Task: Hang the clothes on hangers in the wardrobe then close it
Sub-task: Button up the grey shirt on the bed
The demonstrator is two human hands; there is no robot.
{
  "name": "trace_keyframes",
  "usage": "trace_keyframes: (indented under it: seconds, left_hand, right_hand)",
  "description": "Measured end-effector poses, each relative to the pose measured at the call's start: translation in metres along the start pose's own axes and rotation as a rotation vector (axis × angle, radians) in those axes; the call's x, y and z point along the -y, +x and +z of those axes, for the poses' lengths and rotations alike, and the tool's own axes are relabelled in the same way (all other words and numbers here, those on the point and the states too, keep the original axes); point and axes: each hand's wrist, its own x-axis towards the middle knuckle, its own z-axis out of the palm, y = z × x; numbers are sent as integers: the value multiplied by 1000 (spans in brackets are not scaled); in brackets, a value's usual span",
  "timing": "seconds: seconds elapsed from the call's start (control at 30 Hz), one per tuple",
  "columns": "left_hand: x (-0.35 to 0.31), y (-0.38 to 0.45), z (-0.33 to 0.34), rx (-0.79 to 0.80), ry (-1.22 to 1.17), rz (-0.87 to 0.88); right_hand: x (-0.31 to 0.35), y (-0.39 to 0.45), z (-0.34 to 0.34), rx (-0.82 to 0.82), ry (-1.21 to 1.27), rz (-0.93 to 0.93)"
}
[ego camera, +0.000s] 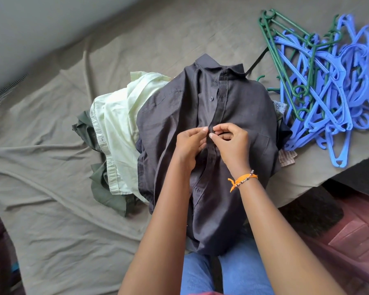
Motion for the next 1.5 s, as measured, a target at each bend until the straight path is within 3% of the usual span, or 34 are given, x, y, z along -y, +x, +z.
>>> trace_keyframes:
  seconds: [0.2, 0.3, 0.53, 0.83, 0.97, 1.2, 1.3, 1.4, 1.5]
  left_hand:
    - [-6, -4, 0, 49, 57, 33]
    - [-7, -7, 4, -19, 67, 72]
    - [-6, -3, 8, -37, 0, -17]
    - [-7, 2, 4, 1, 239, 67]
    - [-16, 1, 3, 96, 242, 89]
    - [-18, -3, -1, 108, 371, 135]
    - [-8, -10, -9, 21, 490, 207]
    - [19, -26, -25, -203, 627, 407]
    - [44, -47, -30, -327, 713, 562]
  right_hand:
    - [-1, 3, -1, 3, -79, -35]
    - [0, 3, 3, -2, -104, -68]
    - [-1, 3, -5, 26, -3, 27]
    - [-8, 2, -8, 69, -4, 31]
    - [-4, 0, -9, 112, 67, 85]
    - [-3, -5, -13, 174, 237, 274]
    - [-13, -15, -15, 70, 112, 196]
    - [-18, -42, -5, 64, -148, 5]
    - [-22, -63, 8, 38, -348, 0]
